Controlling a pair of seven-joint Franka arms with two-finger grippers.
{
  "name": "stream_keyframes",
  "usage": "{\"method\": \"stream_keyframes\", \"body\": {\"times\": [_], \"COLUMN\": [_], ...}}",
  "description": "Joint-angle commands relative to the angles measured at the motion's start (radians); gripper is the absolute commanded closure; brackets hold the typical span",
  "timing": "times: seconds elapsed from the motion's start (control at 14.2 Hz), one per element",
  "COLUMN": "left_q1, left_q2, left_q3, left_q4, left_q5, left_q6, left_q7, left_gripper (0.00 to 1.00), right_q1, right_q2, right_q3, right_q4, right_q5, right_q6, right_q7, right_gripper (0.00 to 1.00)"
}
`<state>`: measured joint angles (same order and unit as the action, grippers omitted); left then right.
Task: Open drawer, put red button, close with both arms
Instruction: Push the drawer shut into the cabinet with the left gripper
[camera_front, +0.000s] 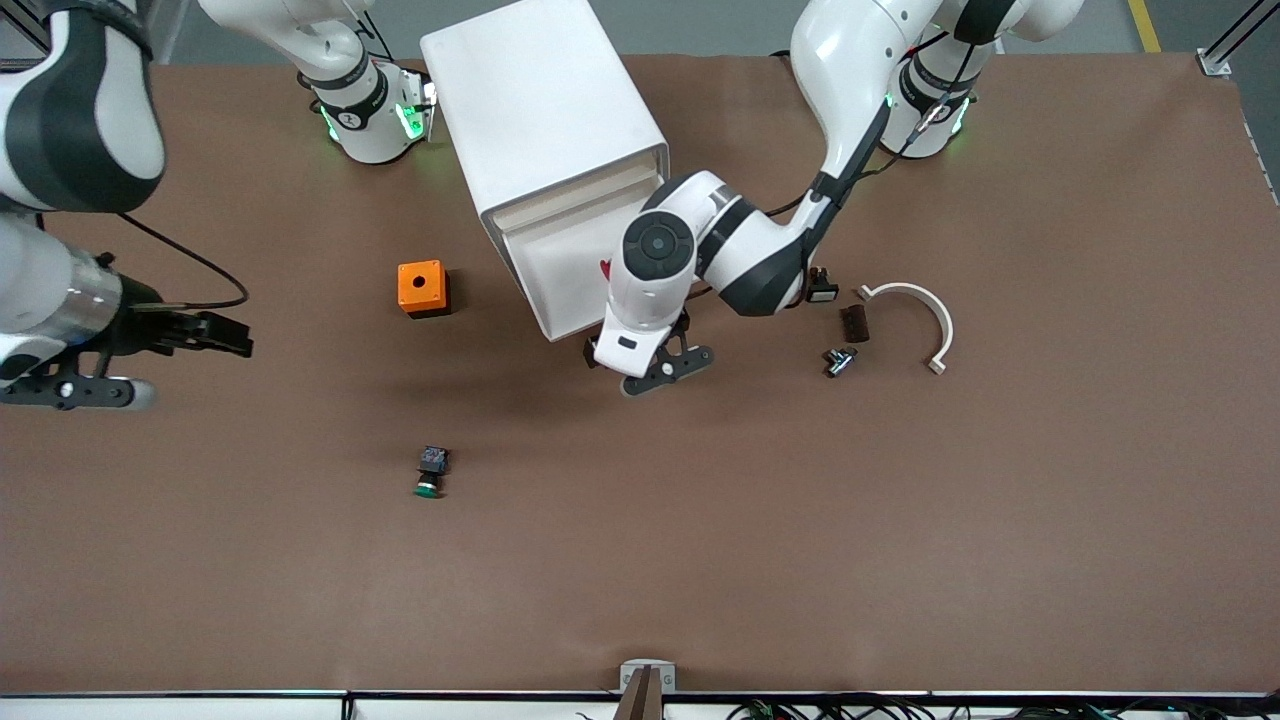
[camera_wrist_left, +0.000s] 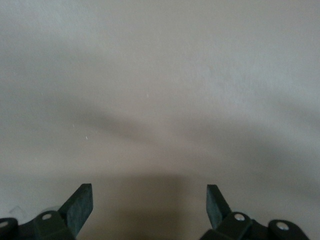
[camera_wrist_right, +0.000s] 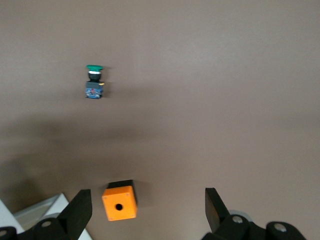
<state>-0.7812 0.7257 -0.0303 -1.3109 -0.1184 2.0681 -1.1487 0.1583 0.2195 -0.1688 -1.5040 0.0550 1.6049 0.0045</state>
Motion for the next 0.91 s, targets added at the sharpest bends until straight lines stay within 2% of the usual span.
{"method": "stream_keyframes", "body": {"times": [0.0,0.28,0.84], "left_q1": [-0.029,-0.035,-0.038], "left_q2": [-0.032,-0.032,-0.025], "left_q3": [-0.003,-0.058,-0.166], "left_q4": [-0.048,-0.059,-0.065], "left_q5": [0.011,-0.001,-0.082], "left_q6": [0.012,0.006,-0.017], "left_q7": [-0.043,-0.068,-0.115], "left_gripper": [0.00,0.00,0.00], "right_q1": [-0.048,-0.065,-0.062], "right_q2": [-0.019,-0.019,-0.023], "right_q3": [0.018,0.006,0.015], "right_q4": [-0.008,0.042,0.054], "right_q5": [-0.015,-0.027,-0.101], "right_q6": [-0.043,-0.140,-0.143], "right_q7": [-0.047,-0.061,-0.067], "right_gripper": [0.00,0.00,0.00]}}
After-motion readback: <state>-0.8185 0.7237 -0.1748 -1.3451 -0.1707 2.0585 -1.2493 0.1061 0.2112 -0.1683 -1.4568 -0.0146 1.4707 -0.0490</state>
